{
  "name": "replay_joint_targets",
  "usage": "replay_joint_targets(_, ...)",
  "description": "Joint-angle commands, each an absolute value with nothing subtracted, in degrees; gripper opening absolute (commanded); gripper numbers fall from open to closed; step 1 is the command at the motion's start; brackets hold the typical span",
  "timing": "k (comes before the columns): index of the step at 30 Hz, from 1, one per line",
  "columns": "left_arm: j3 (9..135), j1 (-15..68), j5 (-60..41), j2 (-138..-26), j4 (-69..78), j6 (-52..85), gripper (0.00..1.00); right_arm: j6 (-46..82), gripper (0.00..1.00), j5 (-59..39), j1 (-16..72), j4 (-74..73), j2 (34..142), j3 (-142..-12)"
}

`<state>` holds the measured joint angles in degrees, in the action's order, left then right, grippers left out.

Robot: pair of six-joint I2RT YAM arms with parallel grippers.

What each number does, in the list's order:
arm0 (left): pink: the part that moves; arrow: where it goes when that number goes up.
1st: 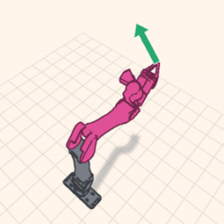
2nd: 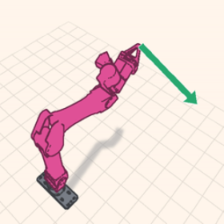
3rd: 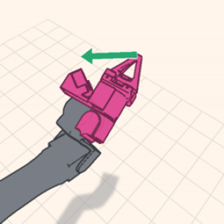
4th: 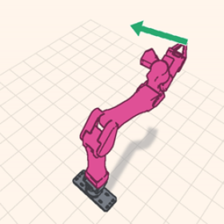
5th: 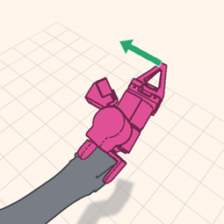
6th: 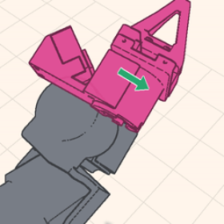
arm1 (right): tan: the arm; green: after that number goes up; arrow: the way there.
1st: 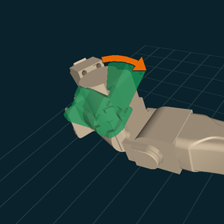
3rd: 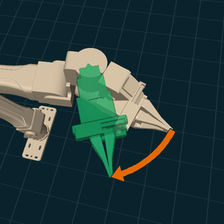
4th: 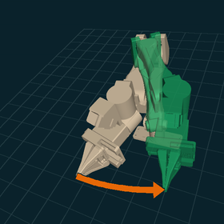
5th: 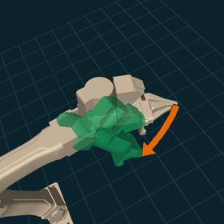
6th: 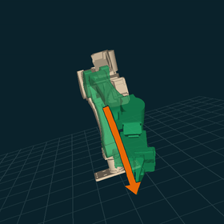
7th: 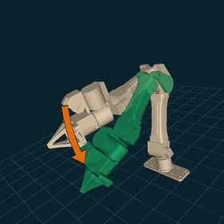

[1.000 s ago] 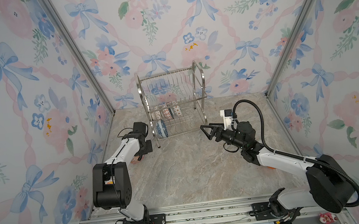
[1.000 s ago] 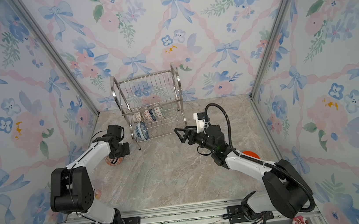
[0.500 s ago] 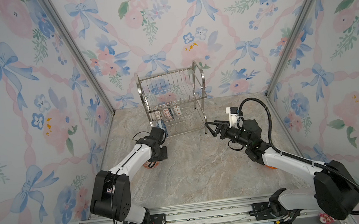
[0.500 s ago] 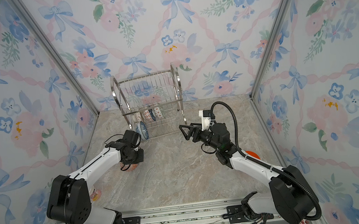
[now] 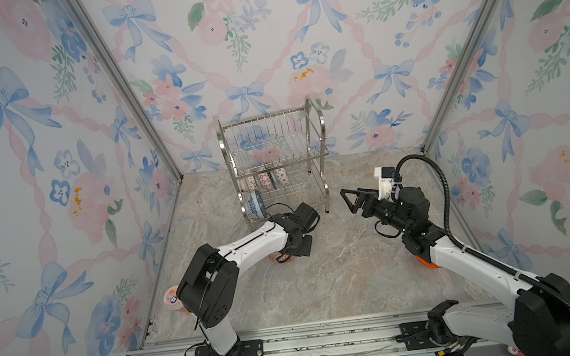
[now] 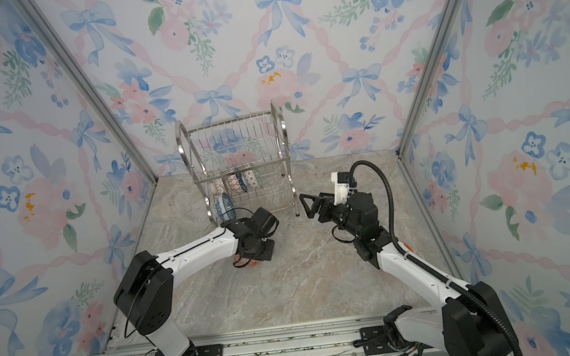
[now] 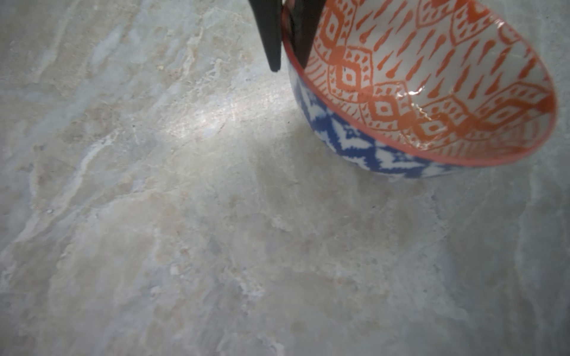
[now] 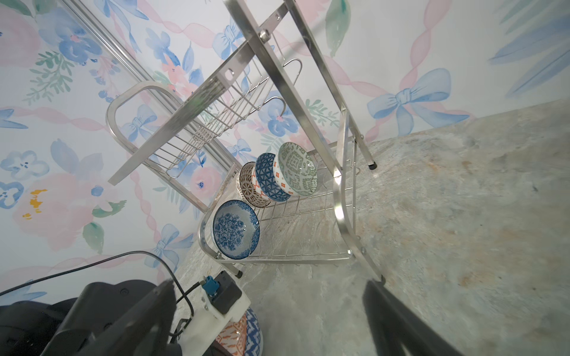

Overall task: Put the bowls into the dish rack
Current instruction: 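Lift the red-patterned bowl with the left gripper while the right gripper approaches it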

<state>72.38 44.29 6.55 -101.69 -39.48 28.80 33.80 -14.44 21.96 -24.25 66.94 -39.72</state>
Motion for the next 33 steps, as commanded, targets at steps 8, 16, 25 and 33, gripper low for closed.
replay_joint_targets(8,82.9,48.6,0.6,-114.7,-39.4,28.4,0.07,31.7,0.97,-13.6,17.7,-16.5,62.5,-37.1)
replay_joint_targets(16,85.4,48.7,1.1,-115.6,-39.3,27.8,0.18,30.6,0.97,-13.1,17.3,-14.3,61.8,-37.1)
replay_joint_targets(25,88.3,48.5,2.7,-114.0,-39.4,26.4,0.39,28.8,0.97,-12.9,18.6,-10.8,61.5,-38.8)
replay_joint_targets(33,87.0,45.6,7.8,-104.8,-39.3,24.4,0.77,20.9,0.97,-5.9,26.0,-2.1,63.7,-44.1)
